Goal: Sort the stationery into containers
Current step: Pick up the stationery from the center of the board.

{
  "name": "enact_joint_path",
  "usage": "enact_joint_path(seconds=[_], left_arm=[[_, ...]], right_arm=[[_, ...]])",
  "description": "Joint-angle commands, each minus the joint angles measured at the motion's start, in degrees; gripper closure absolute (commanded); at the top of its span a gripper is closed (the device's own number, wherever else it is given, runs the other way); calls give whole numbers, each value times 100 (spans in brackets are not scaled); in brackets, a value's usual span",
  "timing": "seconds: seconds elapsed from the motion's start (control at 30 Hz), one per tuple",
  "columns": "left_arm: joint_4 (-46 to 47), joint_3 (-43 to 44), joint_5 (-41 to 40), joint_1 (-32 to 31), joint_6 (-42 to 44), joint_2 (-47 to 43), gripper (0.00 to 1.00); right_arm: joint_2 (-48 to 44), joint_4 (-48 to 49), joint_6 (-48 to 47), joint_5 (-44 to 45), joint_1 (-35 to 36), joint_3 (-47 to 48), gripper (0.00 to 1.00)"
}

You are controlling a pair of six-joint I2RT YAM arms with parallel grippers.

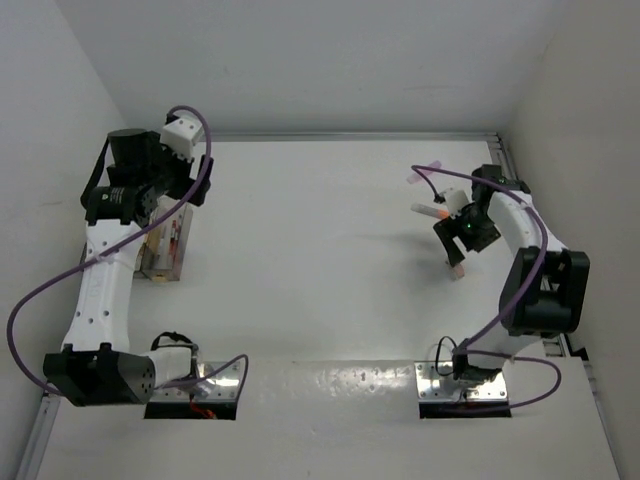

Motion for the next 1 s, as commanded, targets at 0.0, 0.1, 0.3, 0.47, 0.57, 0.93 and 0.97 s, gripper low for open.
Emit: enact_joint_path(seconds=[0.0,0.1,0.3,0.47,0.57,0.93,0.97], left_arm=[[259,-90,-252,-231,-260,-83,12],[311,-152,-366,-337,-286,-110,11],[382,-310,-402,-601,-357,-154,11],[461,-468,-472,-619,-435,-145,11],[487,-460,-472,-636,-506,-110,10],[768,-933,-60,-549,-892,-215,0],[812,-986,367,-514,-962,-224,0]], right_arm=[[300,425,-111,324,-250,-36,22],[634,628,-23,228,-373,-36,24],[908,936,144,-10,-400,-80,33],[1101,1024,338,-107,-399,-45,38],[1285,1068,452,-63,-399,8,42],[1331,1025,522,-273,-329,16,88],[1278,876,549,-430,-320,60,94]])
